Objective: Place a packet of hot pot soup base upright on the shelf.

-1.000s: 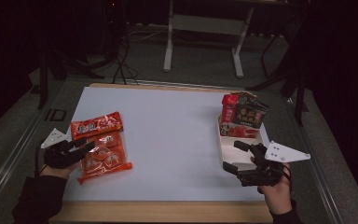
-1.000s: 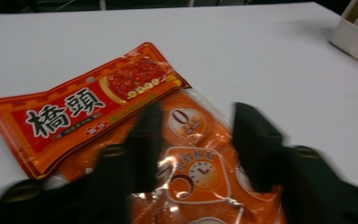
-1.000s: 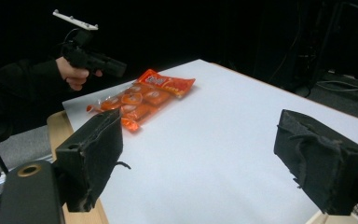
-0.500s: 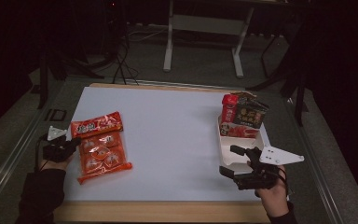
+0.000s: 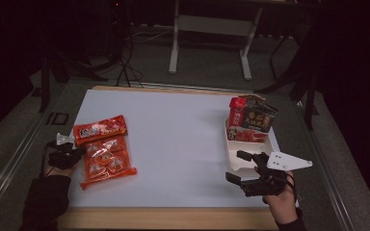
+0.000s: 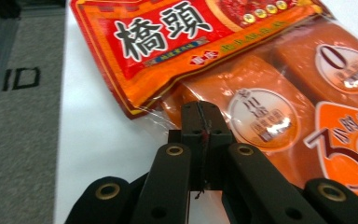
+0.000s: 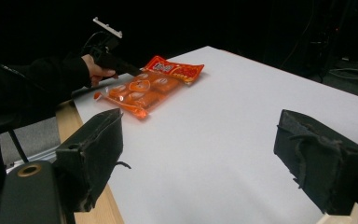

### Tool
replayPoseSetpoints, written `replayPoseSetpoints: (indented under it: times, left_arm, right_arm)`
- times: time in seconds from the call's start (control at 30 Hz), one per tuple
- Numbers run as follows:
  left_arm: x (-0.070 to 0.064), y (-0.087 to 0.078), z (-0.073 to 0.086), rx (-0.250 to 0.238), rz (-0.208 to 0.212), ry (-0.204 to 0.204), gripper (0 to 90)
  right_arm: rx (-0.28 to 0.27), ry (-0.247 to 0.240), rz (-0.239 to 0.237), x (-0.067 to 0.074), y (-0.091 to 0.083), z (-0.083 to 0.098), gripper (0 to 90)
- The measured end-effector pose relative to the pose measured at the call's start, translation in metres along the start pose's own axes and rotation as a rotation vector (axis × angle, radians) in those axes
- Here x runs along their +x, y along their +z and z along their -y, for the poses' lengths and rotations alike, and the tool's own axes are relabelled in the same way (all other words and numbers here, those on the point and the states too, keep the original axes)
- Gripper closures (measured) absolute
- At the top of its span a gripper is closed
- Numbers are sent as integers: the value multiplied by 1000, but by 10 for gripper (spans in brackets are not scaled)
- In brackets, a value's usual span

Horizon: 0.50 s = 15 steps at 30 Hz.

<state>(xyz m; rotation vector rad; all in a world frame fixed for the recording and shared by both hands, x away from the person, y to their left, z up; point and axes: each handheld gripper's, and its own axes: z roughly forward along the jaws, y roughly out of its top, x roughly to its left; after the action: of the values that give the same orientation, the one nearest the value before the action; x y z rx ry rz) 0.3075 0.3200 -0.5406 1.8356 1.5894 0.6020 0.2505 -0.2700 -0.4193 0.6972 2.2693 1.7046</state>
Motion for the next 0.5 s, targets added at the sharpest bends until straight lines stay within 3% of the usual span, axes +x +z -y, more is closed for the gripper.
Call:
replayPoseSetpoints:
  times: [0.37, 0.4, 0.5]
  left_arm:
    - [-32, 14, -12, 6, 84, 60, 900]
    - [-42, 17, -13, 9, 98, 81, 900]
    - [-55, 21, -17, 9, 131, 91, 900]
  right_arm:
    - [7, 0, -7, -1, 2, 1, 154]
    - [5, 4, -7, -1, 1, 1, 154]
    - [5, 4, -5, -2, 0, 2, 154]
